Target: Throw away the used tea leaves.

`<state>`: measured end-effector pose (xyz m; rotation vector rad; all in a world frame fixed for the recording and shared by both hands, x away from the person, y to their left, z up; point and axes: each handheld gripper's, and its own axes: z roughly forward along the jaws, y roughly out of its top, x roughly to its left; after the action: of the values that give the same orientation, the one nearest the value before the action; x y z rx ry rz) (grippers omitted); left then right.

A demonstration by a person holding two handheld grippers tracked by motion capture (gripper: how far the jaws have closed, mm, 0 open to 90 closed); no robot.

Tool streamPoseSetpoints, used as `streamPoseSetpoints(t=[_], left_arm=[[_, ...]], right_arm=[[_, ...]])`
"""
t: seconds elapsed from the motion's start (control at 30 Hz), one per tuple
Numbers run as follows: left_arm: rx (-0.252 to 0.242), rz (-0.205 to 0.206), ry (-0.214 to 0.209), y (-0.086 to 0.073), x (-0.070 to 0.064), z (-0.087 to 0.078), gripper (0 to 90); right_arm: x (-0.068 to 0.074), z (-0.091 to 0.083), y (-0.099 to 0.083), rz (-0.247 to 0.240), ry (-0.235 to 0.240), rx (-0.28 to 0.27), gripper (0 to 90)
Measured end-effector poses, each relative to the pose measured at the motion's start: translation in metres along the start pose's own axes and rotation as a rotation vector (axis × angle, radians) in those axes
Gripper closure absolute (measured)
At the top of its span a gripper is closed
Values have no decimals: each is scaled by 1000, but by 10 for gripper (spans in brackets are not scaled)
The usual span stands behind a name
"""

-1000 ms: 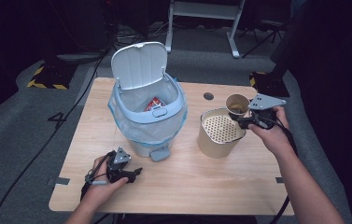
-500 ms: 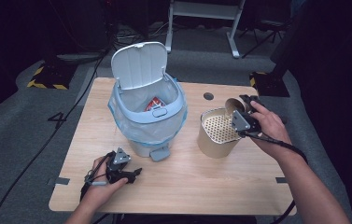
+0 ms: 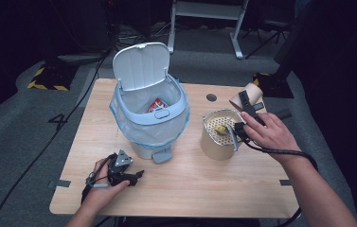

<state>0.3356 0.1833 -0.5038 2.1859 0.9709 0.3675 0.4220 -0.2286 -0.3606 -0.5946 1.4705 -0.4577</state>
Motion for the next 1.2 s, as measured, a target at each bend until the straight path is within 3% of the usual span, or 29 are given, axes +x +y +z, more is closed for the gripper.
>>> streamPoseSetpoints(t=[0.2, 0.33, 0.37, 0.77, 1.2], left_arm=[[0, 0, 0, 0, 0, 0, 262], [0, 0, 0, 0, 0, 0, 262], [0, 0, 0, 0, 0, 0, 261], [0, 0, 1, 0, 0, 0, 262], [0, 0, 0, 0, 0, 0, 261]], right_arm=[[0, -3, 6, -119, -56, 19, 314], [0, -3, 8, -133, -70, 21, 314], [0, -3, 9, -158, -75, 21, 313], [4, -3, 12, -204, -80, 16, 311], [4, -3, 8, -188, -73, 22, 308]])
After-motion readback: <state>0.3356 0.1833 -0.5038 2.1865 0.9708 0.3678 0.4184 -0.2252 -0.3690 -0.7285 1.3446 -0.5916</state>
